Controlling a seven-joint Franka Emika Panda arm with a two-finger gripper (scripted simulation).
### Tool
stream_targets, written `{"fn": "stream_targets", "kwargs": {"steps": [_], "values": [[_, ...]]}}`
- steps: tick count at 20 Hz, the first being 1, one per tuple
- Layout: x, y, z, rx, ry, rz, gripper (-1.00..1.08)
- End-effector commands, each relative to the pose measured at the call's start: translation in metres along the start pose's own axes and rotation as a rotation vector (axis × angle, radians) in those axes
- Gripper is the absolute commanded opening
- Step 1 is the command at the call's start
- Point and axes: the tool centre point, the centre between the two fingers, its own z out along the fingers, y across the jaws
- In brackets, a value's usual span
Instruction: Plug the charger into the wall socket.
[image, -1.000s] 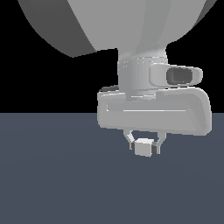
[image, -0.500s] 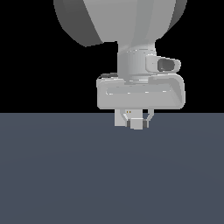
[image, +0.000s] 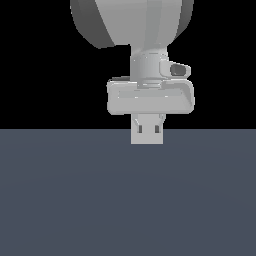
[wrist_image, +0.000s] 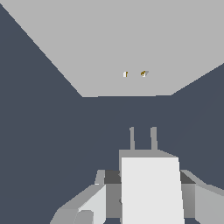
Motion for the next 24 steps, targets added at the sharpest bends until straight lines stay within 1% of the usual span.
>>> {"fn": "stream_targets", "kwargs": {"steps": [1,15,19,24], "values": [[0.004,-0.002,-0.002,0.003,-0.001,-0.018,-1.00],[0.005,-0.003,-0.001,0.003,-0.002,-0.016,-1.00],[0.012,-0.003,0.000,0.003,-0.002,-0.016,-1.00],[0.027,-0.003,0.003,0.003,-0.002,-0.016,-1.00]]}}
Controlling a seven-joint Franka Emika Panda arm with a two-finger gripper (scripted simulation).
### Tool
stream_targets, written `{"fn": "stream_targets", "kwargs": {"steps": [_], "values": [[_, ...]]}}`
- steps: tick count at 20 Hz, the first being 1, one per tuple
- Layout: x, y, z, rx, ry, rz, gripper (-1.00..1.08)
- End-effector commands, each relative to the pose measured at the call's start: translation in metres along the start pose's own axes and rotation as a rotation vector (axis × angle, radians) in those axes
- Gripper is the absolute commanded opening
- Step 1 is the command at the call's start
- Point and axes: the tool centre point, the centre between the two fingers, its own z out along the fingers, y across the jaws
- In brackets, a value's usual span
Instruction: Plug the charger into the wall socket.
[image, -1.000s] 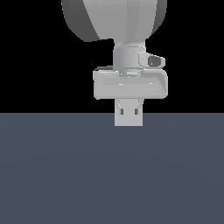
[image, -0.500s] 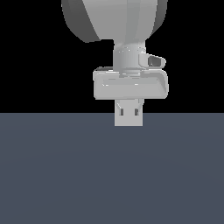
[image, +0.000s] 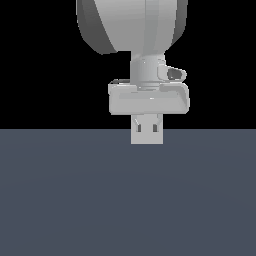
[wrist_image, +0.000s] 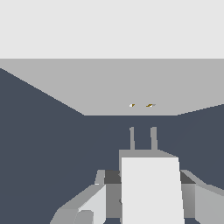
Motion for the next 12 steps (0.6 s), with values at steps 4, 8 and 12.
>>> {"fn": "stream_targets", "kwargs": {"steps": [4,8,12], "values": [[0.019,0.000,0.003,0.000,0.000,0.000,-1.00],[0.027,0.000,0.004,0.000,0.001,0.000,-1.00],[0.031,0.000,0.005,0.000,0.001,0.000,-1.00]]}}
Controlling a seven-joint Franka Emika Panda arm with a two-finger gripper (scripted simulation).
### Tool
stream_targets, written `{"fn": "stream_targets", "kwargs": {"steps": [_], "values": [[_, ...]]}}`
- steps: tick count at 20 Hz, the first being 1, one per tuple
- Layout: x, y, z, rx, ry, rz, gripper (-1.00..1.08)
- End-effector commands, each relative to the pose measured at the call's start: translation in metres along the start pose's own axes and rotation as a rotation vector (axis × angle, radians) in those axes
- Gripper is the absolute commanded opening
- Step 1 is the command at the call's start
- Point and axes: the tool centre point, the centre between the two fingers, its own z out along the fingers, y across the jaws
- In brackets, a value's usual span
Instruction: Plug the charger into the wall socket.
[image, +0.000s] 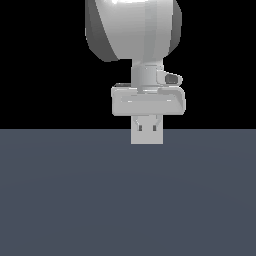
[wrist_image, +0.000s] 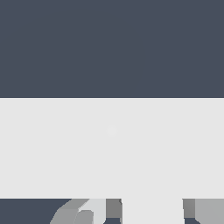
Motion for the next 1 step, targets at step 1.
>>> {"fn": "stream_targets", "kwargs": {"steps": [1], "values": [[0.0017,-0.0001,0.0001,0.000,0.000,0.000,-1.00]]}}
